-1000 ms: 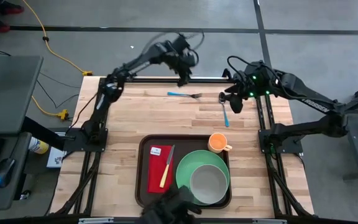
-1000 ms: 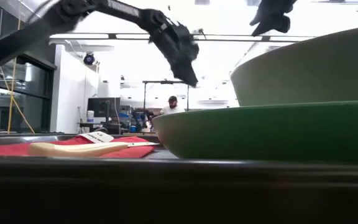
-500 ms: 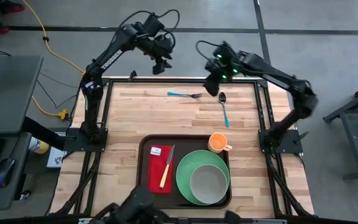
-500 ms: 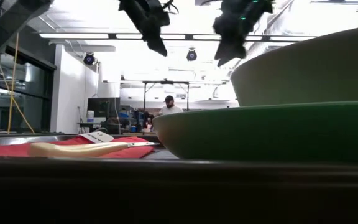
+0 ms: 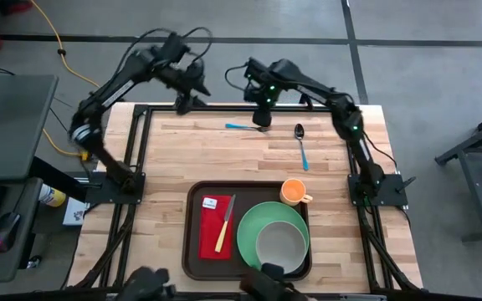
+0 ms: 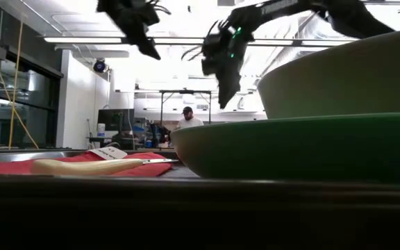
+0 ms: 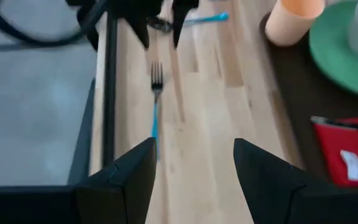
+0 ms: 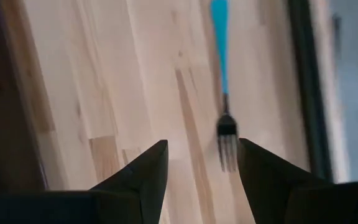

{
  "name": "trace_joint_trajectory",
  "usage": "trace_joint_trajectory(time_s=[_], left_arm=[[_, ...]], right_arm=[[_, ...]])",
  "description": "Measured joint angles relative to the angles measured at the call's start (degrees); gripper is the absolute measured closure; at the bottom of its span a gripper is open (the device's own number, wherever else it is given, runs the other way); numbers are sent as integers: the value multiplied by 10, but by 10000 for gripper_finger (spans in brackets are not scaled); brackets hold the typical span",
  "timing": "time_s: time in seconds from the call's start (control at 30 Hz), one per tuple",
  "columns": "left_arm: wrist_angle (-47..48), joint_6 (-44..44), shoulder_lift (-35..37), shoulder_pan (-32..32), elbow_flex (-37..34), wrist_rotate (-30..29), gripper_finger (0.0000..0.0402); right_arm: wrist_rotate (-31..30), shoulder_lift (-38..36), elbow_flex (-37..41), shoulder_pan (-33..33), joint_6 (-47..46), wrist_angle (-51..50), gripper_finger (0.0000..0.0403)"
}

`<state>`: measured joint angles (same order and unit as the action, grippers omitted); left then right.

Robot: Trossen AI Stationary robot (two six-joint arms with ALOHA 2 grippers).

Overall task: Set up tray
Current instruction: Adjust the brown tray

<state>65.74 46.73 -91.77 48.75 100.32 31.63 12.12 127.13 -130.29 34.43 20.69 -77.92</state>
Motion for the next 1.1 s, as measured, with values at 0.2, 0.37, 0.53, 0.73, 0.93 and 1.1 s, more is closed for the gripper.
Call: trace_joint_trajectory(time_s=[0.2, 0.37, 0.53, 0.73, 0.93, 1.1], left_arm=[[-238, -104, 179, 19, -305, 77, 158], [-357, -190, 287, 19, -463, 95, 158], [-424, -246, 361, 19, -549, 100, 158], [-422, -256, 404, 18, -590, 107, 158], [-448, -256, 415, -8, -613, 111, 158], [-489, -260, 410, -39, -624, 105, 158]], right_arm=[[-3, 51, 4, -16, 11, 9, 233], [-28, 83, 11, -31, 19, 49, 233], [-40, 102, 11, -38, 19, 69, 233], [-21, 103, 7, -27, -3, 85, 233], [-9, 103, 7, -4, -31, 92, 233], [24, 104, 7, 7, -80, 114, 222]])
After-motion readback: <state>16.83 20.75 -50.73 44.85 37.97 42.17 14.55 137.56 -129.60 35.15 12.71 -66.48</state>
